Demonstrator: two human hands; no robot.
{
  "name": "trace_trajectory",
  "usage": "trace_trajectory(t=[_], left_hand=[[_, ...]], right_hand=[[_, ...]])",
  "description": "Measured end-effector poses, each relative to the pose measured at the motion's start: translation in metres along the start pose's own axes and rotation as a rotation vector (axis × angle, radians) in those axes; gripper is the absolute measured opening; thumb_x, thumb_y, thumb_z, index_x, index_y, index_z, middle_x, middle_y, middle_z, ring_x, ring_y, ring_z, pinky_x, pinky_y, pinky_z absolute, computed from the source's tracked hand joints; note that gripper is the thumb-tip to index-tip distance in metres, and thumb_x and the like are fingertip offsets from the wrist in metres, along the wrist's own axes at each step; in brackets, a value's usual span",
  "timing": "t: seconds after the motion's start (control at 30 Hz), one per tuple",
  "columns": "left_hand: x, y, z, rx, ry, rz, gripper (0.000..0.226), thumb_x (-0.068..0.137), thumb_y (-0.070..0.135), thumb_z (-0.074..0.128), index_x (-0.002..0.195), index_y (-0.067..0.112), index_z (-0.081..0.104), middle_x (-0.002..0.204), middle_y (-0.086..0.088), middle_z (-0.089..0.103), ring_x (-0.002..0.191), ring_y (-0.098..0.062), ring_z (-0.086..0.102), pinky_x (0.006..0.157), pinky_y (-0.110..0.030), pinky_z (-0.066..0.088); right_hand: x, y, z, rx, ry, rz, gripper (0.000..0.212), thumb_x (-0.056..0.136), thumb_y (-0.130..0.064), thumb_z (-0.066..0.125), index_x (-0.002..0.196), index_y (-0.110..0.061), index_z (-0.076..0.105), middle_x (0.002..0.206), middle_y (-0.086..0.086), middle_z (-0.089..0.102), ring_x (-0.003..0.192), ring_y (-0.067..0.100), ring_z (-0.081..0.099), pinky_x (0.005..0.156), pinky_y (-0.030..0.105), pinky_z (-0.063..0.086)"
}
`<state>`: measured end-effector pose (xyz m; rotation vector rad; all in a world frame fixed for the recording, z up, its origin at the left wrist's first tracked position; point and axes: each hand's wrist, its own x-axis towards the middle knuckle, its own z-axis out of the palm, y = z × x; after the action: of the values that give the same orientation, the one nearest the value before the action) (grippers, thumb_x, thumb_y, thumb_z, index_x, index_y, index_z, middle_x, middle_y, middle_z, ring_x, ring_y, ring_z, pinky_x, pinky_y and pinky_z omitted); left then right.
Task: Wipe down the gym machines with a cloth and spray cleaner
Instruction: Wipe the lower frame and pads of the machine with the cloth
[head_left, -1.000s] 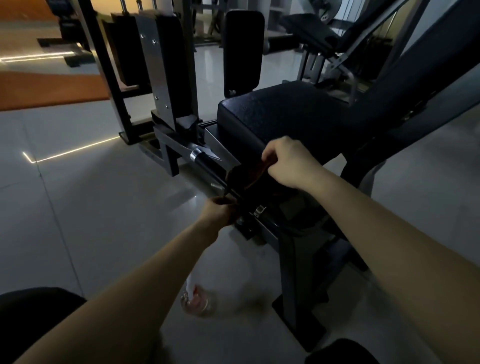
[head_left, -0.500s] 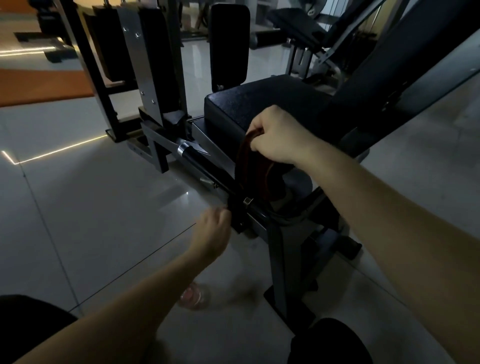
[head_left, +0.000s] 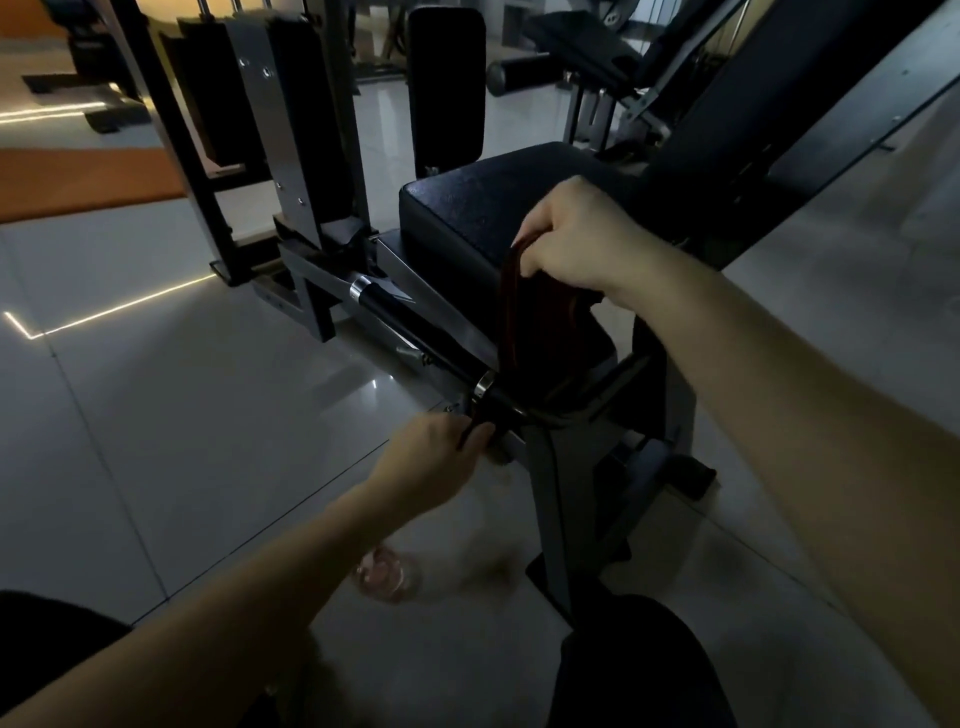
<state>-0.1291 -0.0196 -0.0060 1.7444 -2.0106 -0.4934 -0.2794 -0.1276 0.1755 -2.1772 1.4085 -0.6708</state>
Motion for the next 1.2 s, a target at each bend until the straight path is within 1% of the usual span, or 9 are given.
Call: trace_trajectory(t=[0.1, 0.27, 0.33, 0.47, 0.53, 0.7, 0.87, 1.0, 1.2], left_hand=[[-0.003, 0.018, 0.002, 0.079, -0.003, 0.150, 0.044, 0.108, 0.041, 0.041, 0.074, 0.020, 0.059, 0.057, 0.005, 0.050, 0.047, -0.010, 0.046, 0.053, -0.024, 0.033], [-0.046, 0.083, 0.009, 0.078, -0.298, 0.644, 0.034, 0.104, 0.038, 0.046, 0.072, 0.031, 0.042, 0.064, 0.008, 0.045, 0.054, -0.007, 0.037, 0.055, -0.017, 0.025], [-0.038, 0.078, 0.015, 0.098, -0.201, 0.564, 0.037, 0.105, 0.036, 0.049, 0.069, 0.027, 0.041, 0.063, 0.007, 0.042, 0.054, -0.010, 0.036, 0.055, -0.022, 0.029], [-0.004, 0.047, 0.020, 0.122, -0.118, 0.013, 0.039, 0.108, 0.038, 0.042, 0.085, 0.012, 0.060, 0.078, -0.007, 0.062, 0.074, -0.026, 0.063, 0.065, -0.032, 0.044], [-0.005, 0.054, 0.022, 0.091, -0.119, 0.065, 0.038, 0.108, 0.036, 0.044, 0.082, 0.011, 0.058, 0.079, -0.009, 0.062, 0.077, -0.030, 0.064, 0.063, -0.030, 0.036], [-0.042, 0.121, 0.037, 0.090, -0.520, 0.539, 0.033, 0.106, 0.030, 0.046, 0.089, 0.008, 0.063, 0.085, -0.010, 0.063, 0.078, -0.029, 0.060, 0.067, -0.034, 0.043], [0.007, 0.073, 0.049, 0.098, -0.369, 0.173, 0.036, 0.109, 0.040, 0.041, 0.082, 0.018, 0.053, 0.077, 0.000, 0.053, 0.086, -0.027, 0.063, 0.078, -0.033, 0.049], [0.007, 0.095, 0.070, 0.033, -0.411, 0.198, 0.038, 0.109, 0.039, 0.039, 0.087, 0.013, 0.053, 0.093, -0.010, 0.063, 0.091, -0.029, 0.062, 0.074, -0.033, 0.041], [0.013, 0.101, 0.088, 0.002, -0.489, 0.294, 0.033, 0.108, 0.037, 0.046, 0.087, 0.013, 0.053, 0.090, -0.007, 0.060, 0.088, -0.031, 0.059, 0.075, -0.036, 0.042]], right_hand=[[-0.007, 0.015, 0.014, 0.002, 0.063, -0.002, 0.018, 0.082, -0.005, 0.070, 0.093, -0.015, 0.079, 0.086, -0.002, 0.074, 0.078, 0.012, 0.067, 0.072, 0.022, 0.052], [-0.034, 0.067, 0.064, -0.235, -0.259, 0.119, 0.021, 0.088, -0.009, 0.066, 0.102, -0.020, 0.079, 0.102, 0.004, 0.075, 0.101, 0.021, 0.067, 0.086, 0.028, 0.053], [-0.030, 0.065, 0.050, -0.158, -0.184, 0.110, 0.024, 0.088, -0.006, 0.065, 0.103, -0.018, 0.079, 0.103, 0.006, 0.075, 0.101, 0.022, 0.068, 0.092, 0.032, 0.055], [-0.018, 0.034, -0.007, 0.067, 0.187, -0.019, 0.022, 0.080, 0.001, 0.062, 0.087, -0.011, 0.079, 0.085, 0.009, 0.075, 0.081, 0.020, 0.070, 0.078, 0.032, 0.059], [-0.027, 0.037, -0.004, -0.072, 0.245, -0.055, 0.024, 0.082, -0.002, 0.060, 0.090, -0.014, 0.079, 0.090, 0.005, 0.076, 0.086, 0.019, 0.069, 0.078, 0.024, 0.055], [-0.054, 0.089, 0.045, -0.291, -0.178, 0.119, 0.034, 0.090, -0.002, 0.052, 0.101, -0.021, 0.077, 0.101, 0.004, 0.071, 0.085, 0.025, 0.070, 0.071, 0.034, 0.061], [-0.028, 0.084, 0.003, -0.069, 0.334, 0.097, 0.032, 0.085, 0.001, 0.053, 0.093, -0.017, 0.078, 0.092, 0.000, 0.074, 0.091, 0.017, 0.067, 0.080, 0.024, 0.052], [-0.047, 0.101, 0.020, 0.261, 0.423, 0.304, 0.029, 0.086, 0.004, 0.058, 0.073, -0.019, 0.070, 0.066, -0.012, 0.064, 0.066, 0.003, 0.062, 0.057, 0.011, 0.046], [-0.051, 0.131, 0.025, 0.684, 0.414, 0.611, 0.024, 0.088, 0.010, 0.056, 0.081, -0.010, 0.069, 0.083, 0.014, 0.068, 0.076, 0.028, 0.067, 0.070, 0.042, 0.061]])
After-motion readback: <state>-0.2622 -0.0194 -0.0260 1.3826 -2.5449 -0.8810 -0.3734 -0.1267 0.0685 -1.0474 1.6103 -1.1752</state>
